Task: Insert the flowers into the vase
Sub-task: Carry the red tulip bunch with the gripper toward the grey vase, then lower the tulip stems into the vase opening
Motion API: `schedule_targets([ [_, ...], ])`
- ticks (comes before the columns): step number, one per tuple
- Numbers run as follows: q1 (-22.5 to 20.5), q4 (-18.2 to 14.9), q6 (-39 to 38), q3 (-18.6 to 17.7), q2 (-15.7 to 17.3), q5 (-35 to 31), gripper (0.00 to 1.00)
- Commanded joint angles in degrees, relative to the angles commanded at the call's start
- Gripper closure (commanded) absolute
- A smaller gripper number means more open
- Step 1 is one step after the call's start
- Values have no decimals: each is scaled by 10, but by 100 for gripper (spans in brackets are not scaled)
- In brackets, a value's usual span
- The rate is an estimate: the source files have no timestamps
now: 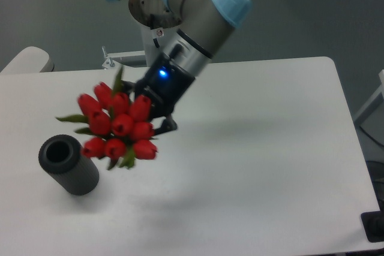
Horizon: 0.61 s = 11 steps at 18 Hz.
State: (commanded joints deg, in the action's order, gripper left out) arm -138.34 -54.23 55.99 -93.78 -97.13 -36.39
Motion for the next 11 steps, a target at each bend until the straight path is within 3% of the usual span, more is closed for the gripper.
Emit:
schedule_targets([
  [3,7,13,-2,-9,19,8,77],
  [8,47,61,-2,-7,18,18,77],
  [11,53,66,-2,-9,20,18,77],
])
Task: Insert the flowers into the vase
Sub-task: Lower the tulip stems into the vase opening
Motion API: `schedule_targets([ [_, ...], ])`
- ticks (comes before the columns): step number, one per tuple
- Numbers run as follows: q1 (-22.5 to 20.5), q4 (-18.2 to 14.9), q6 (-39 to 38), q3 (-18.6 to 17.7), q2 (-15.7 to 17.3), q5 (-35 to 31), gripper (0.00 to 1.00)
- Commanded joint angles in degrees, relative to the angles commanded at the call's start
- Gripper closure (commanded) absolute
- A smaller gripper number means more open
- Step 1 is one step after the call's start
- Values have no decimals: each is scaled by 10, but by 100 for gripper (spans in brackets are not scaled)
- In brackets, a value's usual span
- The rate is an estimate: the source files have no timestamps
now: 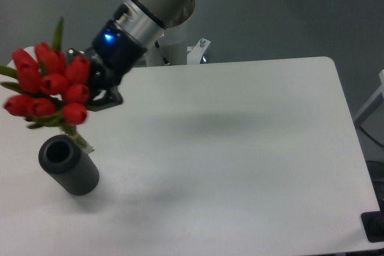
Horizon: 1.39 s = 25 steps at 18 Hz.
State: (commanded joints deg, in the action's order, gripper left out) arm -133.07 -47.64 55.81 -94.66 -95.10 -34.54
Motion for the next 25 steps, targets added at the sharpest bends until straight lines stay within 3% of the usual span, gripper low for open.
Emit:
schedule_targets([
  [9,37,4,-3,-18,8,0,77],
  [15,47,35,-3,-35,-5,-1,77],
  [21,49,46,4,-41,-30,-4,77],
  [25,49,66,16,-65,-47,-6,77],
])
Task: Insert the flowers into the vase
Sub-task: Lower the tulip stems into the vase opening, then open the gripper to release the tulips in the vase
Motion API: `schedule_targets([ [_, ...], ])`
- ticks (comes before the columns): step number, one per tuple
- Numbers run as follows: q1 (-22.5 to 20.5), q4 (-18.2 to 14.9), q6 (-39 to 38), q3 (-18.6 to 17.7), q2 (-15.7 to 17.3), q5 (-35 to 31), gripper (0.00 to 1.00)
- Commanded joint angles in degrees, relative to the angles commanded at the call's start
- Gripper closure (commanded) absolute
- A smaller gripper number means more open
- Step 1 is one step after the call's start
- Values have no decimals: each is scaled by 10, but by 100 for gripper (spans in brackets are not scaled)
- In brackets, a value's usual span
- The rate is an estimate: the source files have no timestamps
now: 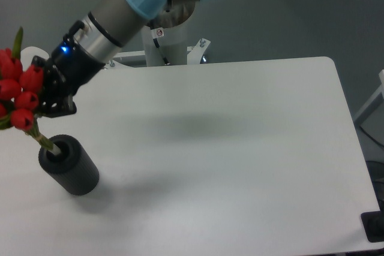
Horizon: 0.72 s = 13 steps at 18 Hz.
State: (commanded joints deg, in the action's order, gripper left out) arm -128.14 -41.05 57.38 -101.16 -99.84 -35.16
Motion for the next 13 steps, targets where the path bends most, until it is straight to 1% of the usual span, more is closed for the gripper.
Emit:
schedule_targets([
  [3,-1,0,25,-18,-16,-1,77],
  [5,-3,0,40,-33,-19,-1,77],
  [9,-4,0,41,-47,-33,-2,76],
  [13,-4,0,41,-47,-50,-3,73],
])
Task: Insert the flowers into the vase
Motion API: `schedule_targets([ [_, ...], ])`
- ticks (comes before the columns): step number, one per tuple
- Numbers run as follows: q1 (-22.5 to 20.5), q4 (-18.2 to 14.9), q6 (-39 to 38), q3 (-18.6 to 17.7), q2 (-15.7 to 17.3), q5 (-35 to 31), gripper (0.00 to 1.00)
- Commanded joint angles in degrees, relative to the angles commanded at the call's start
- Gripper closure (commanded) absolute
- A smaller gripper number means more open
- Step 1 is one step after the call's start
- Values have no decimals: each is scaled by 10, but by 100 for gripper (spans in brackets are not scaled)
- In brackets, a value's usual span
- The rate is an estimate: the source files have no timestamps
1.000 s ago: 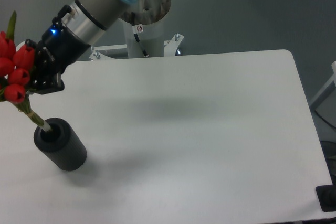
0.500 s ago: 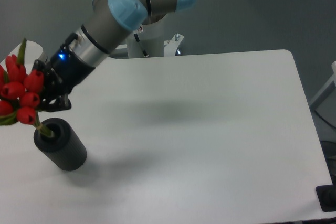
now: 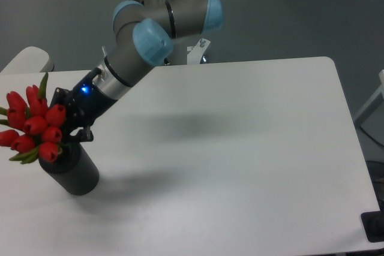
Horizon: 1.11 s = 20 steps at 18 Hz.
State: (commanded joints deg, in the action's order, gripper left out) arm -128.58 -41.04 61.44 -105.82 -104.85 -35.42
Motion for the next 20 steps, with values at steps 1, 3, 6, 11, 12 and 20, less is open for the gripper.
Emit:
schedule_targets([
  [1,0,0,0,-1,-6,0,73],
  [3,0,0,0,0,-12,0,73],
  [6,-1,0,0,-1,-16,0,44],
  [11,-3,-1,0,-5,-18,-3,10],
  [12,-4,-1,0,-8,-18,-3,6],
  [20,-37,2,15,-26,-14,-3,0],
])
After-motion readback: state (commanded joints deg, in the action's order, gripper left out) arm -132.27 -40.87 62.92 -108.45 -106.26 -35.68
